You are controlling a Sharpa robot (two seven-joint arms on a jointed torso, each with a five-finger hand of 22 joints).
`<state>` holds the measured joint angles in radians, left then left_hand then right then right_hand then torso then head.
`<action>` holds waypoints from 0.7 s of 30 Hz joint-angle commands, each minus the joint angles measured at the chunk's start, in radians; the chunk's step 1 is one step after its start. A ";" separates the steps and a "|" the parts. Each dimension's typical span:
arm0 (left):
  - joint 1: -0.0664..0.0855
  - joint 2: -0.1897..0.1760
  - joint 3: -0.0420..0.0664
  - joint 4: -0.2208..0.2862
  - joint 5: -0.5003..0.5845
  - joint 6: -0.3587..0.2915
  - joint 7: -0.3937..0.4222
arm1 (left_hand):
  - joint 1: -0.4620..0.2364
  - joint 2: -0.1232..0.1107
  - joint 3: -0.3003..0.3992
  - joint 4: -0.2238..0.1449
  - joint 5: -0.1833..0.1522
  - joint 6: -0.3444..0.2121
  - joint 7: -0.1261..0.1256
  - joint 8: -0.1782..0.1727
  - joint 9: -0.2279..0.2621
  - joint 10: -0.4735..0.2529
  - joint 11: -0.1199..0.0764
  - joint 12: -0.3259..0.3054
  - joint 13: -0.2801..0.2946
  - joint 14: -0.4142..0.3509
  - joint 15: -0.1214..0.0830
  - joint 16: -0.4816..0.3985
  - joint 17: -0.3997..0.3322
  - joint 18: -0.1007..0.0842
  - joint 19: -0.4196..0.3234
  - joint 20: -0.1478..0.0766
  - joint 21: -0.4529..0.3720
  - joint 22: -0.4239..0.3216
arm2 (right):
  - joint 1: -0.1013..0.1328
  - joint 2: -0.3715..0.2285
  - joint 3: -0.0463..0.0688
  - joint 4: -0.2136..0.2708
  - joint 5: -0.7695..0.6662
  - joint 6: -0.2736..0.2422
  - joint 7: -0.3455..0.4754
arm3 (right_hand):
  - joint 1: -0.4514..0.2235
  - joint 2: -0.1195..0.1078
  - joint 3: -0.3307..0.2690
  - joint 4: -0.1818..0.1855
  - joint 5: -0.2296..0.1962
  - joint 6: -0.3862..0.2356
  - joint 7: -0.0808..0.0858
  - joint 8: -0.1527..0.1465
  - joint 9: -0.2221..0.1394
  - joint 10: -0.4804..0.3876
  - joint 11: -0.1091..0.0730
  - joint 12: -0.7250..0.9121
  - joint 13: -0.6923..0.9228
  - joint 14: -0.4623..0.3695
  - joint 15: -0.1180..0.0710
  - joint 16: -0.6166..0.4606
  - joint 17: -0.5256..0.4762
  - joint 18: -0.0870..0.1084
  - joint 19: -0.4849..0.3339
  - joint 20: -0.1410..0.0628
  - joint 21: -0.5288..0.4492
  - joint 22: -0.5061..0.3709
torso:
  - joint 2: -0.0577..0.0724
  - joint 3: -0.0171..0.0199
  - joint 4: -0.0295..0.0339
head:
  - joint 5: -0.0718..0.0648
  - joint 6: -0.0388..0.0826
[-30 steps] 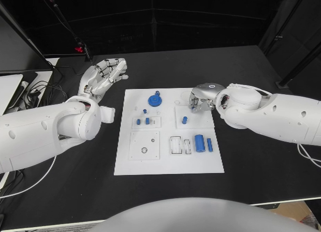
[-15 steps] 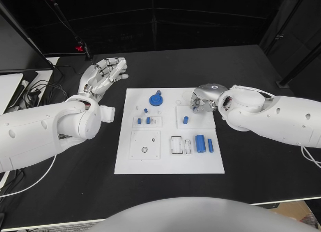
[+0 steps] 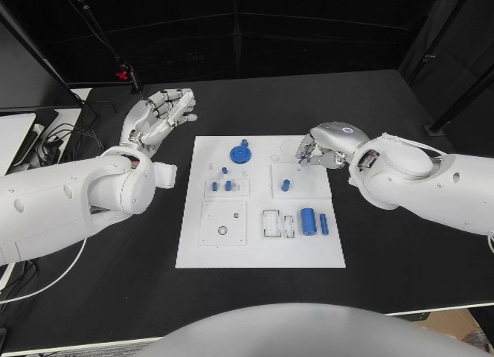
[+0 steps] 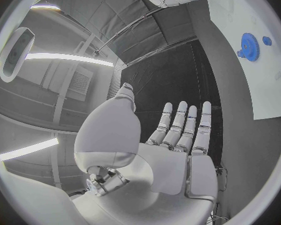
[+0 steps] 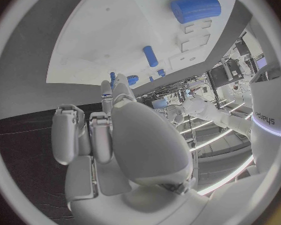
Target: Assemble the parts on the task board
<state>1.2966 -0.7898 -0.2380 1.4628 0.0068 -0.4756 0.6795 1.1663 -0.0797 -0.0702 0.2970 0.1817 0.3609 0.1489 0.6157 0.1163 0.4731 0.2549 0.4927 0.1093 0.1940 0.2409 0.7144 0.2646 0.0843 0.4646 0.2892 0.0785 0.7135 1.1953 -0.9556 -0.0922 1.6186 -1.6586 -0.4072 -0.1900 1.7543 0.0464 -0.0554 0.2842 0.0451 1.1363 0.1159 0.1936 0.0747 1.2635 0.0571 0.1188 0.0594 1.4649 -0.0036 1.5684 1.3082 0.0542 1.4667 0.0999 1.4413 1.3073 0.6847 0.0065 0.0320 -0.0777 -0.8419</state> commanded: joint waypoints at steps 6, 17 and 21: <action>-0.001 0.006 0.001 -0.004 0.001 0.014 0.177 | 0.003 0.013 0.008 -0.001 0.005 -0.007 0.144 0.008 -0.002 -0.005 0.000 0.007 -0.002 -0.009 0.001 0.007 -0.004 0.000 0.010 -0.001 -0.005 -0.002 | 0.003 -0.004 0.002 0.054 0.011 -0.104 0.054 | 0.006 -0.009 0.010 0.002 0.004 0.007 0.001 -0.004 0.001 0.008 -0.002 -0.011 0.000 0.105 -0.009 0.001 0.260 -0.018 0.028 -0.004 -0.002 0.205 | 0.002 0.0009 0.0019 | 0.005 0.001; -0.006 0.013 0.001 -0.012 0.001 0.018 0.175 | 0.002 0.016 0.009 0.000 0.005 -0.008 0.144 0.010 -0.002 -0.007 0.000 0.010 -0.002 -0.010 0.001 0.009 -0.006 0.000 0.010 -0.001 -0.005 -0.002 | 0.003 0.092 0.002 0.093 0.028 -0.064 0.088 | 0.010 -0.008 0.015 0.001 0.004 0.010 0.001 -0.007 0.001 0.012 -0.002 -0.016 0.001 0.106 -0.009 0.002 0.262 -0.018 0.028 -0.004 -0.003 0.205 | 0.002 0.0015 0.0043 | 0.062 -0.025; -0.009 0.015 0.001 -0.014 0.001 0.019 0.175 | 0.002 0.019 0.009 -0.001 0.005 -0.009 0.144 0.012 -0.003 -0.008 0.000 0.012 -0.003 -0.011 0.001 0.011 -0.008 0.000 0.010 -0.001 -0.005 -0.003 | 0.002 0.138 0.002 0.100 0.035 -0.031 0.094 | 0.010 -0.008 0.016 0.001 0.004 0.009 0.001 -0.008 0.000 0.012 -0.001 -0.018 0.001 0.106 -0.009 0.002 0.261 -0.017 0.026 -0.004 -0.007 0.203 | 0.002 0.0010 0.0028 | 0.085 -0.031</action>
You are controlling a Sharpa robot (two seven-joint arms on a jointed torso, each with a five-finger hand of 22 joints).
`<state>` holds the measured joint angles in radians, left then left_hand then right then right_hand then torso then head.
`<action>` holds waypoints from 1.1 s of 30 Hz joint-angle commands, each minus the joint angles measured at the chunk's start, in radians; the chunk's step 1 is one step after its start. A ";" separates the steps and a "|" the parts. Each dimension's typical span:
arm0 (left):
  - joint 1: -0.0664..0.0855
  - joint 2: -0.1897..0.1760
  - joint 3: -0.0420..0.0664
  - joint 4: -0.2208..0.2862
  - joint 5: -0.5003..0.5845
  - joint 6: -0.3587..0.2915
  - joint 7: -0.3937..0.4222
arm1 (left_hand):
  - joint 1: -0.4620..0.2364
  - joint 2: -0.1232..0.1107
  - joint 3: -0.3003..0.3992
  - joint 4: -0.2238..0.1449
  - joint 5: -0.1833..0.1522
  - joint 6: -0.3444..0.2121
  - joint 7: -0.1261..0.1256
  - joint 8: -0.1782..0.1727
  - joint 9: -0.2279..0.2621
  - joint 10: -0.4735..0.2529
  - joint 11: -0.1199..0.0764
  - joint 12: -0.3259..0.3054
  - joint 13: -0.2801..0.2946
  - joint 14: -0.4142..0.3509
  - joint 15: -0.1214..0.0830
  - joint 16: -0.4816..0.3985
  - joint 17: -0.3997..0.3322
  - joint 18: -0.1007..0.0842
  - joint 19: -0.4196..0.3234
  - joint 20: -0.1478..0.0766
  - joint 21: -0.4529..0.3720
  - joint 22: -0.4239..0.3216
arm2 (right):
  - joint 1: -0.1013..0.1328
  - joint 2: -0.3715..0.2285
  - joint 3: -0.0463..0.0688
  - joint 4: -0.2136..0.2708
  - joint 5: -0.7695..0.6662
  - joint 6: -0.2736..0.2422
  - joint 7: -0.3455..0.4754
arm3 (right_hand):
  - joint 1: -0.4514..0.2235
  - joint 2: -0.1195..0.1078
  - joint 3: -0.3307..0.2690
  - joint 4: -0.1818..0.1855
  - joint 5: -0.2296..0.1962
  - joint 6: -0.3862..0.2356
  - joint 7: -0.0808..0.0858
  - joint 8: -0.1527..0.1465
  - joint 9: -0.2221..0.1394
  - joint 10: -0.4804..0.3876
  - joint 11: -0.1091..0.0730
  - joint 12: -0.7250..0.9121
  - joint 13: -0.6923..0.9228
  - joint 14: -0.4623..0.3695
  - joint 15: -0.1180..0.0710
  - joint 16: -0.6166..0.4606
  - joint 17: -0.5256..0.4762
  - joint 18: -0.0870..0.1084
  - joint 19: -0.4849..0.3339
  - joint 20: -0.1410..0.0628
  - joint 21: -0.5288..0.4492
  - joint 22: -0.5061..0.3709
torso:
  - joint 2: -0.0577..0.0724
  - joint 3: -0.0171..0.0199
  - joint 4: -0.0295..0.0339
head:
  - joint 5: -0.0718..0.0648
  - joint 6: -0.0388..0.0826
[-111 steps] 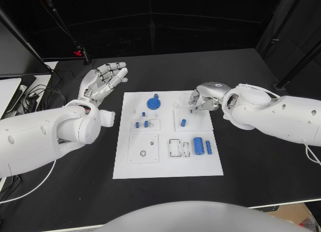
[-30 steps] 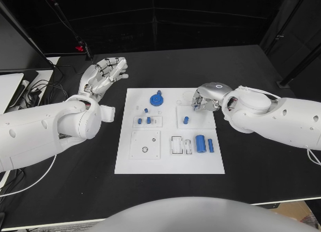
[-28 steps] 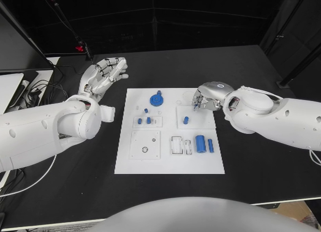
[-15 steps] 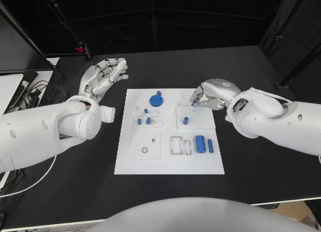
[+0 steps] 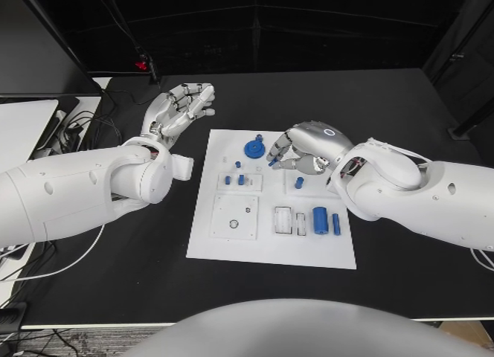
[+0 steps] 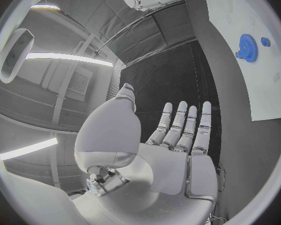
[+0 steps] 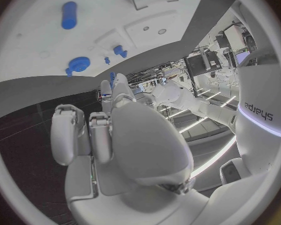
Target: Assemble the parts on the task board
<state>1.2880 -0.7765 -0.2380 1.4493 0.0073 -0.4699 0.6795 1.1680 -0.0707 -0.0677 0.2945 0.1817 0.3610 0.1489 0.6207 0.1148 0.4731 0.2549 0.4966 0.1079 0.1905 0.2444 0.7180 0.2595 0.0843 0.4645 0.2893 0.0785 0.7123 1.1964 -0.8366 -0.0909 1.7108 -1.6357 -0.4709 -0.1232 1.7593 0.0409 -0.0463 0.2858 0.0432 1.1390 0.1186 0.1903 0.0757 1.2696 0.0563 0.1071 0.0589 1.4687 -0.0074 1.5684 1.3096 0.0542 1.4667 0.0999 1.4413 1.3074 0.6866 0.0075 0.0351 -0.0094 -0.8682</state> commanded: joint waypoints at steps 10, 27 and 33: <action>-0.003 0.002 0.001 0.000 0.001 0.013 0.175 | 0.000 0.010 0.007 0.002 0.005 -0.010 0.144 0.007 -0.002 -0.008 0.000 0.009 -0.002 -0.008 -0.003 0.008 -0.003 0.000 0.010 -0.001 -0.005 -0.002 | -0.029 0.090 -0.001 0.012 0.013 0.119 0.028 | 0.008 -0.002 0.012 -0.001 0.006 0.006 0.000 -0.009 -0.002 0.006 0.000 -0.013 0.001 0.102 -0.005 0.002 0.259 -0.016 0.024 -0.004 -0.011 0.202 | -0.001 -0.0007 -0.0002 | 0.042 -0.004; -0.003 0.000 0.001 0.001 0.001 0.013 0.174 | -0.002 0.013 0.007 0.002 0.005 -0.012 0.144 0.009 -0.003 -0.011 0.000 0.012 -0.003 -0.010 -0.002 0.010 -0.006 0.000 0.010 -0.001 -0.005 -0.003 | -0.077 0.144 -0.001 -0.029 -0.094 0.203 0.001 | 0.009 -0.003 0.019 -0.002 0.008 0.002 0.003 -0.017 -0.004 0.006 0.003 -0.023 0.001 0.102 -0.003 0.002 0.261 -0.015 0.022 -0.003 -0.015 0.200 | 0.001 -0.0006 -0.0026 | 0.062 -0.004; -0.003 0.000 0.001 0.001 0.001 0.014 0.174 | -0.002 0.013 0.007 0.002 0.005 -0.012 0.144 0.009 -0.003 -0.011 0.000 0.012 -0.003 -0.010 -0.002 0.010 -0.006 0.000 0.010 -0.001 -0.005 -0.003 | -0.084 0.159 -0.001 -0.038 -0.125 0.230 -0.018 | 0.009 -0.003 0.021 -0.002 0.007 0.002 0.004 -0.019 -0.004 0.006 0.004 -0.025 0.001 0.102 -0.002 0.002 0.261 -0.015 0.022 -0.002 -0.015 0.200 | 0.000 -0.0005 -0.0028 | 0.059 -0.004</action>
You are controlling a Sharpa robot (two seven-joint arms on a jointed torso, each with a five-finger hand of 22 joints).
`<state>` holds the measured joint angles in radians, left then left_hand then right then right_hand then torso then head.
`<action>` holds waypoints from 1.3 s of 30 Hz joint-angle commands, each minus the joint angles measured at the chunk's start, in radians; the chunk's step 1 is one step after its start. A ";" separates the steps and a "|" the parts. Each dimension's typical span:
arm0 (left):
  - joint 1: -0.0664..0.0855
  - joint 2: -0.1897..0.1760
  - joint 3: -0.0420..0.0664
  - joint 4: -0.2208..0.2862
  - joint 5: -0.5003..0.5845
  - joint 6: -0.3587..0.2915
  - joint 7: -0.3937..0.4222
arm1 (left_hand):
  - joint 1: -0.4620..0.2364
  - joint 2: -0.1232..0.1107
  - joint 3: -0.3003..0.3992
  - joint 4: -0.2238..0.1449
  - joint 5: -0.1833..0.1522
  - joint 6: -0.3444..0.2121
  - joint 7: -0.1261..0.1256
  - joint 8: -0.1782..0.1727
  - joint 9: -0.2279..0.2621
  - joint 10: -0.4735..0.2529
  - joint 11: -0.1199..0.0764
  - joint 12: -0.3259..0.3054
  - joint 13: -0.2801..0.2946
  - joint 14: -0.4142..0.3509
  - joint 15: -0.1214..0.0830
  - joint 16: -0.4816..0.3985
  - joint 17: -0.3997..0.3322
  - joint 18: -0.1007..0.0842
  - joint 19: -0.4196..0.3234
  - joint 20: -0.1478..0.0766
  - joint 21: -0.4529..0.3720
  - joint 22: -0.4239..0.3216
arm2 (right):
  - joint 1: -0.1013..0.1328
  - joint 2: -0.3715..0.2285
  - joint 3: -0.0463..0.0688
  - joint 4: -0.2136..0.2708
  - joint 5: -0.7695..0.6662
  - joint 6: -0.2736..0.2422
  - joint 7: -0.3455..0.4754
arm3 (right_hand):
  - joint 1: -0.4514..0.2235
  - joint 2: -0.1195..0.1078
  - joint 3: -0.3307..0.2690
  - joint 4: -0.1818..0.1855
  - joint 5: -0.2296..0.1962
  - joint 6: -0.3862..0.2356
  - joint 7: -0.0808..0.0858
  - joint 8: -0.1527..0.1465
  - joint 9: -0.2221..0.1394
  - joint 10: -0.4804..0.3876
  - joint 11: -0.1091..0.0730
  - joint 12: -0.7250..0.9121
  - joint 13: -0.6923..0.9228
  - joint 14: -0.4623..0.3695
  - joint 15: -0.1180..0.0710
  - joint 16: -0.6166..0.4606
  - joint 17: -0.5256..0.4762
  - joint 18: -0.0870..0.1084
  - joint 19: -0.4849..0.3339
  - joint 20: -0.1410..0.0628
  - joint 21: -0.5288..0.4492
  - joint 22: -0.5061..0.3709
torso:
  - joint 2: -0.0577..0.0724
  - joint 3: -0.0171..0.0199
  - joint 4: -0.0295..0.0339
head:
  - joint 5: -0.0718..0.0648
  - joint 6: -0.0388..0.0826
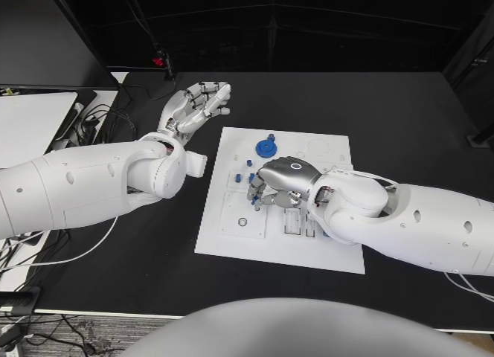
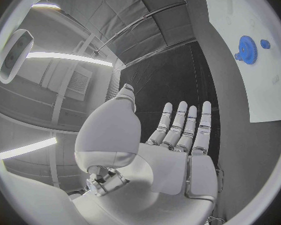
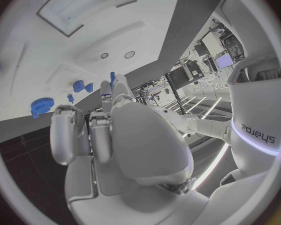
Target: Assemble the parts on the task board
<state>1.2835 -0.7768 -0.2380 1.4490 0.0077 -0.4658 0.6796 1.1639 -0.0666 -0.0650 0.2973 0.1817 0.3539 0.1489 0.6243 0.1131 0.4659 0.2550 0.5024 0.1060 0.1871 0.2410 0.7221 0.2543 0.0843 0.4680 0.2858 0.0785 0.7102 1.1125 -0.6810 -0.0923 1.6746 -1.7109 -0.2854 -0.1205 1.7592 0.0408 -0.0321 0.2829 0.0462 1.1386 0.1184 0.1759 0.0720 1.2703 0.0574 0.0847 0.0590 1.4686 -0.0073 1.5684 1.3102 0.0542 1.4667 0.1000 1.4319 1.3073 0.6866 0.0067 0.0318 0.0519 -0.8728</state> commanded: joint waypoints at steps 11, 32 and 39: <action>0.001 0.000 0.001 0.001 0.000 0.009 0.174 | 0.003 0.009 0.004 -0.001 0.005 -0.005 0.144 0.006 -0.001 -0.004 0.000 0.006 -0.001 -0.006 0.001 0.006 -0.001 0.000 0.006 0.003 -0.005 -0.001 | -0.003 0.015 0.000 -0.019 -0.068 0.080 -0.038 | 0.009 -0.002 0.007 0.001 0.004 0.002 0.004 -0.006 0.000 0.006 0.003 -0.004 0.001 0.102 -0.002 0.002 0.260 -0.015 0.021 -0.002 -0.007 0.199 | 0.000 0.0001 0.0010 | -0.005 0.000; 0.000 0.003 0.001 -0.001 0.000 0.011 0.174 | 0.001 0.018 0.006 -0.002 0.004 -0.008 0.144 0.011 -0.003 -0.008 0.001 0.014 -0.003 -0.009 0.002 0.012 -0.007 0.000 0.006 0.003 -0.005 -0.003 | -0.007 0.032 0.000 -0.033 -0.080 0.152 -0.058 | 0.006 -0.002 0.011 0.003 0.004 0.001 0.006 -0.010 -0.001 0.005 0.005 -0.010 0.001 0.101 -0.001 0.000 0.256 -0.014 0.019 -0.001 -0.012 0.197 | 0.000 0.0006 -0.0001 | -0.005 0.000; 0.000 0.002 0.001 0.000 0.000 0.010 0.174 | 0.001 0.018 0.006 -0.002 0.004 -0.008 0.144 0.011 -0.003 -0.008 0.001 0.014 -0.003 -0.009 0.002 0.012 -0.007 0.000 0.006 0.003 -0.005 -0.003 | -0.007 0.032 0.000 -0.033 -0.077 0.149 -0.057 | 0.005 -0.003 0.012 0.003 0.004 -0.001 0.007 -0.013 -0.001 0.004 0.005 -0.013 0.001 0.101 0.000 0.000 0.256 -0.013 0.018 0.000 -0.013 0.197 | -0.001 0.0007 0.0016 | -0.005 0.000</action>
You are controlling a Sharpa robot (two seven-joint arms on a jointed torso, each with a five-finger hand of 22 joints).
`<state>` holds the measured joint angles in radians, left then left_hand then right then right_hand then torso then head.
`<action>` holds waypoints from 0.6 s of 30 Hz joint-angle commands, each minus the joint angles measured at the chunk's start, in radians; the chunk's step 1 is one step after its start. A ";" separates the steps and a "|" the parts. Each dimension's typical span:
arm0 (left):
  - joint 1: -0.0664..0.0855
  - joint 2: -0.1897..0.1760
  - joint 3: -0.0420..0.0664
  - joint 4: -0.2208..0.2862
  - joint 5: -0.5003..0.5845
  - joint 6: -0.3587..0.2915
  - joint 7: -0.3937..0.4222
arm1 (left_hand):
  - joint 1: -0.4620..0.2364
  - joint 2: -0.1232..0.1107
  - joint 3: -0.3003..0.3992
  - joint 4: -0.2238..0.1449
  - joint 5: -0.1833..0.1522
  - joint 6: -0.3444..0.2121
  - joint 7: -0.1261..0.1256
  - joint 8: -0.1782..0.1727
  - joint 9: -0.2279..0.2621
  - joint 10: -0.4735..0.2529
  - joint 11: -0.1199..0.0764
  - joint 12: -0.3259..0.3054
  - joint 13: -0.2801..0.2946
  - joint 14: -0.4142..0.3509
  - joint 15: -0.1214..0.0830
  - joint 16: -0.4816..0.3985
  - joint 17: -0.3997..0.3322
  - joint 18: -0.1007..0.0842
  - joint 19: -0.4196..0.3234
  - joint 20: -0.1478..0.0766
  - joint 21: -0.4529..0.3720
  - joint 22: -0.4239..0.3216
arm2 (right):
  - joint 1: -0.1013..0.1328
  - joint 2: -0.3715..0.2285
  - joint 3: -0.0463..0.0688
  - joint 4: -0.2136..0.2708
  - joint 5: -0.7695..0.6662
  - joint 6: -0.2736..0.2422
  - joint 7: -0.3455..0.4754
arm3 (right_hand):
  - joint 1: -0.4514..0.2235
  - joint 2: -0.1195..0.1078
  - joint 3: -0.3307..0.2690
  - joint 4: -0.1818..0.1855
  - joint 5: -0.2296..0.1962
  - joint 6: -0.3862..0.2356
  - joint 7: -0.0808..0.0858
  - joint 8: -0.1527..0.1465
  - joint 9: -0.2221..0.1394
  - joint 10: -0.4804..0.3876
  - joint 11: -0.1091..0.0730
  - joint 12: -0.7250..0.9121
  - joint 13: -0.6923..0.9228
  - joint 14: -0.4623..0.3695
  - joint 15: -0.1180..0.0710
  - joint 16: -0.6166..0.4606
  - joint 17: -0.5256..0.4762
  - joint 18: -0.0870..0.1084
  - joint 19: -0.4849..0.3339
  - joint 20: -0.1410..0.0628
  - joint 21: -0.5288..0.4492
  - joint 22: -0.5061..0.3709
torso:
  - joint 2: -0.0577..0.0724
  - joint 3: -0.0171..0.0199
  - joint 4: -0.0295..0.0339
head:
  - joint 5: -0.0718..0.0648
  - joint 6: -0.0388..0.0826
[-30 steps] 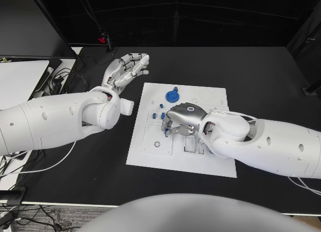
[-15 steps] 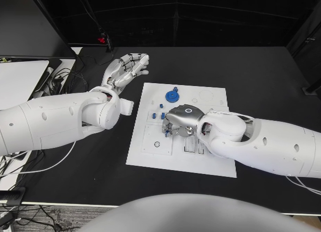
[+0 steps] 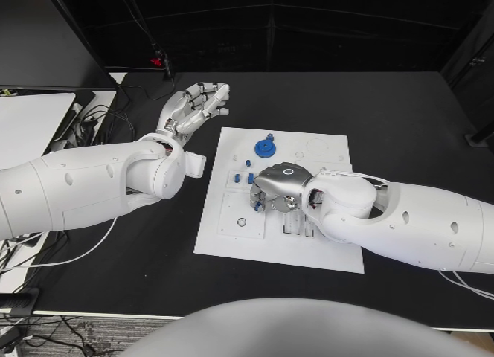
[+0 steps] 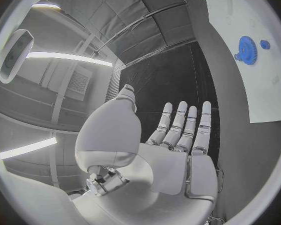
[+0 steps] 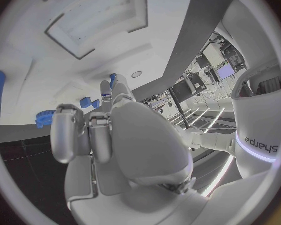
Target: Assemble the parts on the task board
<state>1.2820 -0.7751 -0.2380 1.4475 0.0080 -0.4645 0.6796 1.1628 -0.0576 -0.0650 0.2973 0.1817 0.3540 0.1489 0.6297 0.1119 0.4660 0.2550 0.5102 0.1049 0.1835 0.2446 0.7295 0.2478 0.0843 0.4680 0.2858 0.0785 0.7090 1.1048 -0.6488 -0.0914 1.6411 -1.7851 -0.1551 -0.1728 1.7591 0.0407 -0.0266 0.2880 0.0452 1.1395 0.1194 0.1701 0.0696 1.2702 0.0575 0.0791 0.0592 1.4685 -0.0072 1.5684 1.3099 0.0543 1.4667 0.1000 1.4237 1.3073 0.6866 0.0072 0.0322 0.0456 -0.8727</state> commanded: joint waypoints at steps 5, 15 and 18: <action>0.001 -0.001 0.001 0.002 0.000 0.008 0.173 | 0.002 0.011 0.007 -0.002 0.004 -0.010 0.145 0.007 -0.002 -0.010 0.001 0.009 -0.002 -0.007 -0.002 0.007 -0.003 0.000 0.006 0.003 -0.005 -0.002 | -0.001 0.003 -0.001 -0.002 -0.005 0.021 0.000 | 0.004 -0.003 0.008 -0.002 0.005 -0.004 0.007 -0.010 0.000 0.003 0.006 -0.010 0.001 0.101 0.001 0.000 0.256 -0.013 0.018 0.000 -0.005 0.197 | -0.001 -0.0005 0.0012 | 0.000 0.000; 0.001 -0.001 0.001 0.002 0.000 0.008 0.173 | 0.002 0.013 0.007 -0.002 0.005 -0.010 0.145 0.008 -0.003 -0.011 0.001 0.010 -0.003 -0.008 -0.002 0.008 -0.004 -0.001 0.006 0.003 -0.005 -0.003 | -0.009 0.009 -0.001 -0.006 -0.009 0.020 0.009 | -0.048 -0.037 -0.011 0.005 0.004 -0.059 0.013 -0.053 -0.007 -0.039 0.020 -0.021 0.000 0.095 0.012 -0.013 0.229 -0.009 0.009 0.009 -0.023 0.189 | -0.001 -0.0004 0.0003 | 0.000 0.000; 0.001 -0.001 0.001 0.002 0.000 0.008 0.172 | 0.002 0.013 0.007 -0.002 0.005 -0.010 0.145 0.008 -0.003 -0.011 0.001 0.010 -0.003 -0.008 -0.002 0.008 -0.004 -0.001 0.006 0.003 -0.005 -0.003 | -0.010 0.007 -0.001 -0.006 -0.009 0.012 0.017 | -0.115 -0.062 -0.042 0.004 0.001 -0.096 0.003 -0.077 -0.006 -0.073 0.028 -0.020 0.001 0.090 0.018 -0.024 0.207 -0.003 -0.005 0.014 -0.048 0.178 | -0.001 -0.0001 0.0004 | 0.002 0.000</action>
<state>1.2819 -0.7758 -0.2380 1.4480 0.0081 -0.4644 0.6796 1.1668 -0.0536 -0.0628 0.2951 0.1817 0.3541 0.1489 0.6333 0.1105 0.4624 0.2586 0.5152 0.1034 0.1836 0.2445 0.7337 0.2446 0.0843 0.4680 0.2858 0.0785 0.7076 1.0937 -0.6407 -0.0923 1.6338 -1.7869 -0.1464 -0.1696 1.6567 -0.0171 -0.0630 0.2923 0.0457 1.0505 0.1241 0.0975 0.0631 1.2031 0.0849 0.0608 0.0598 1.4660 0.0064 1.5473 1.3085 0.0543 1.4634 0.1106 1.3800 1.3073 0.6857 0.0068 0.0330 0.0467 -0.8727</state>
